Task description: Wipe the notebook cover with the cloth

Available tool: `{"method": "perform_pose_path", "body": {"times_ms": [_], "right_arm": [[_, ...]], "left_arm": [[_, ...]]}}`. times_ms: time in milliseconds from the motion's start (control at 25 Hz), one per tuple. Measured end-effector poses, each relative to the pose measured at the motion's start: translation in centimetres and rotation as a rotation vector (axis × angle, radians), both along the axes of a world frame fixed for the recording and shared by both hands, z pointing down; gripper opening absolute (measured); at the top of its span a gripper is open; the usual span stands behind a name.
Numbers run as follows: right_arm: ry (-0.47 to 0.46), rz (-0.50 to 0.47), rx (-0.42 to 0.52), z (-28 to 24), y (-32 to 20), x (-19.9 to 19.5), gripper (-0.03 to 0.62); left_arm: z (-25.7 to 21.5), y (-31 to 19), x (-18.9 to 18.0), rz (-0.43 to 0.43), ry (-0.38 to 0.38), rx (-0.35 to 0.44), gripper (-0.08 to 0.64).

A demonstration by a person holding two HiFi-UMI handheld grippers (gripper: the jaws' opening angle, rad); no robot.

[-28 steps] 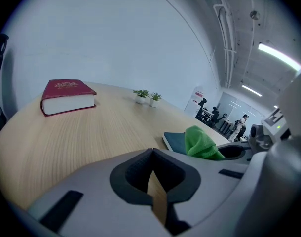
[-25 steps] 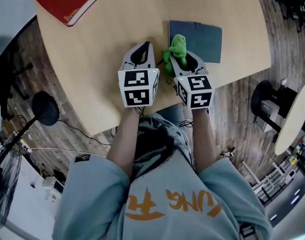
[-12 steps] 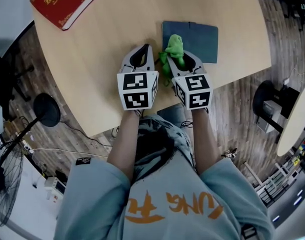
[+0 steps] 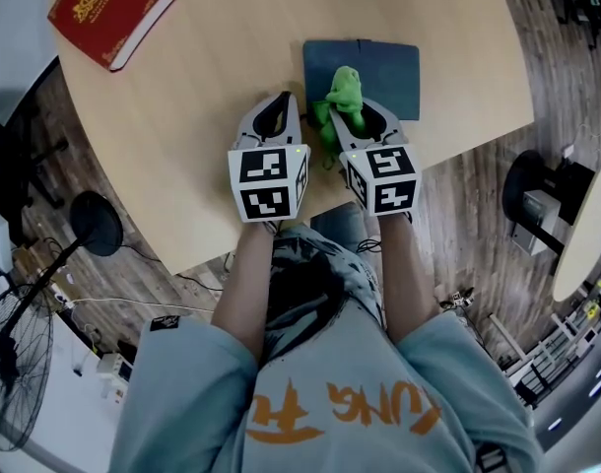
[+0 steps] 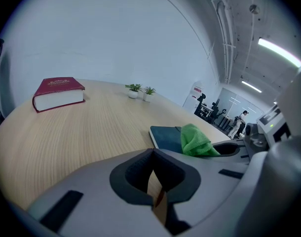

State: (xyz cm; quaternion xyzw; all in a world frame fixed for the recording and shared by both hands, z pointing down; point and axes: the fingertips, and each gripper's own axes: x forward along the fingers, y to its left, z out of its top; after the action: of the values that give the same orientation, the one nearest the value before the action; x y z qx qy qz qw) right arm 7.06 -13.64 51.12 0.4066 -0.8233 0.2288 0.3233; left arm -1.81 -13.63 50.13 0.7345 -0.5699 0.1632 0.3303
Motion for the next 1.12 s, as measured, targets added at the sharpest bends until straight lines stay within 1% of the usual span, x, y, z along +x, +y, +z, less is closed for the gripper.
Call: {"method": "perform_pose_path", "body": {"times_ms": [480, 1120], "right_arm": [[-0.008, 0.072, 0.007, 0.2, -0.9, 3.8, 0.127], [-0.008, 0.149, 0.010, 0.3, -2.1, 7.7, 0.127]], "left_arm": [[0.2, -0.4, 2.5, 0.048, -0.012, -0.004, 0.017], [0.3, -1.2, 5.2, 0.097, -0.016, -0.009, 0.017]]}}
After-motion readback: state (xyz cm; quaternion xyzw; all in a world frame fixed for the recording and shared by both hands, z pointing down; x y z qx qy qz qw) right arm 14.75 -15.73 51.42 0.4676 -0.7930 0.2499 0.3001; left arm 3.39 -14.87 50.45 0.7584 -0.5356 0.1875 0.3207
